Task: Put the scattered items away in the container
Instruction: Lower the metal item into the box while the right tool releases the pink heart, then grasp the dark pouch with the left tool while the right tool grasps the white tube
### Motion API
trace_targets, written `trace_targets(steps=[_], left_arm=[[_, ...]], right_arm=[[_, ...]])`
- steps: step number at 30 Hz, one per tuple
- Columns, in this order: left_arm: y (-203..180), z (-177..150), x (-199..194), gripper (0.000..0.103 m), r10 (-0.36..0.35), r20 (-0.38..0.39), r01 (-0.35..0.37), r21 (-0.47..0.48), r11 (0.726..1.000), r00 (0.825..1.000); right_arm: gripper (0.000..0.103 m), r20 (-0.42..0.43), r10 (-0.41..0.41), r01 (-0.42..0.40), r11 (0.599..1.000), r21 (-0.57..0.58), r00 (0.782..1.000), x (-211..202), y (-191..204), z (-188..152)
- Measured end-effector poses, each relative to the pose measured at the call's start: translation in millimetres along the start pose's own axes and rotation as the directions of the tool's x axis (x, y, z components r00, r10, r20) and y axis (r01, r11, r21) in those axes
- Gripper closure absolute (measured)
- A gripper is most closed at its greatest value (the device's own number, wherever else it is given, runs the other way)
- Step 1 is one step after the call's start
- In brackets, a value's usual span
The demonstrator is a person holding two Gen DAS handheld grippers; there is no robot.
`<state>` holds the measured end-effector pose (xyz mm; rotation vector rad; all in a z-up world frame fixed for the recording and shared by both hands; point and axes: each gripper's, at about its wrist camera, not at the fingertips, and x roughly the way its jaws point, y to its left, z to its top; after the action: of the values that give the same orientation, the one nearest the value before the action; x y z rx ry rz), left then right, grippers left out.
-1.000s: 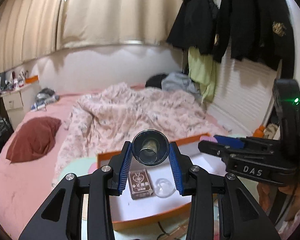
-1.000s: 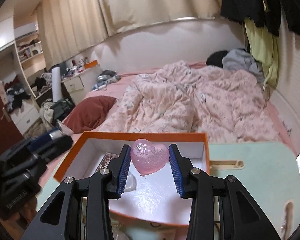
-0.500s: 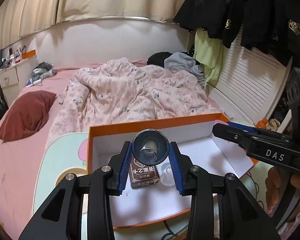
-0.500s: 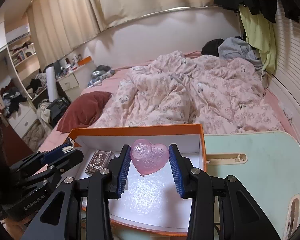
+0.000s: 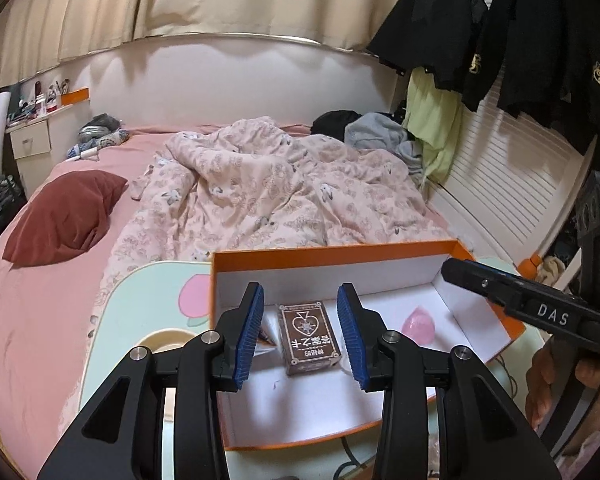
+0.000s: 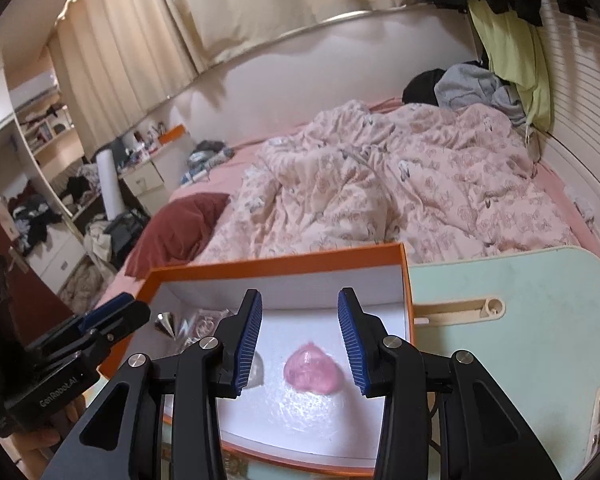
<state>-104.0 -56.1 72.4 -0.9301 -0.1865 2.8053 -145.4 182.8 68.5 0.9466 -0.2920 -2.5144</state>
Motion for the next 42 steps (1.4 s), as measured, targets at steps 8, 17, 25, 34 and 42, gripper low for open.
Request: trace_targets(steps=[8, 17, 25, 34, 42], left_arm=[[8.4, -10.8, -37.2, 0.058, -0.003, 0.053, 0.003, 0.001, 1.000, 0.999], [11.6, -53.4, -81.2, 0.016, 0.049, 0.085, -0.057, 0.095, 0.994, 0.995], [2.6, -91.9, -72.2, 0.018, 0.049, -0.023, -0.044, 0.160, 0.986, 0.999], [3.3, -97.9, -39.8, 0.048, 0.014, -0.130, 0.003, 0.130, 0.991, 0.991], [-6.0, -105.0, -34.5, 0.074, 0.039, -0.164, -0.010, 0.174, 0.985, 0.986]], right_arm=[[0.065, 0.053, 0.020, -0.020, 1.000, 0.012, 0.998, -21.5, 0.6, 0.9], [0.042, 0.150, 0.012, -0.001, 0.997, -0.078, 0.989, -73.3, 17.2, -28.0], [0.042, 0.040, -0.036, 0.039, 0.997, -0.065, 0.999, -90.7, -6.7, -60.8], [0.070, -0.124, -0.188, 0.163, 0.969, -0.184, 0.974, -61.9, -9.9, -96.1], [0.074, -0.157, -0.158, 0.124, 0.970, -0.208, 0.975, -55.6, -8.0, -104.4]])
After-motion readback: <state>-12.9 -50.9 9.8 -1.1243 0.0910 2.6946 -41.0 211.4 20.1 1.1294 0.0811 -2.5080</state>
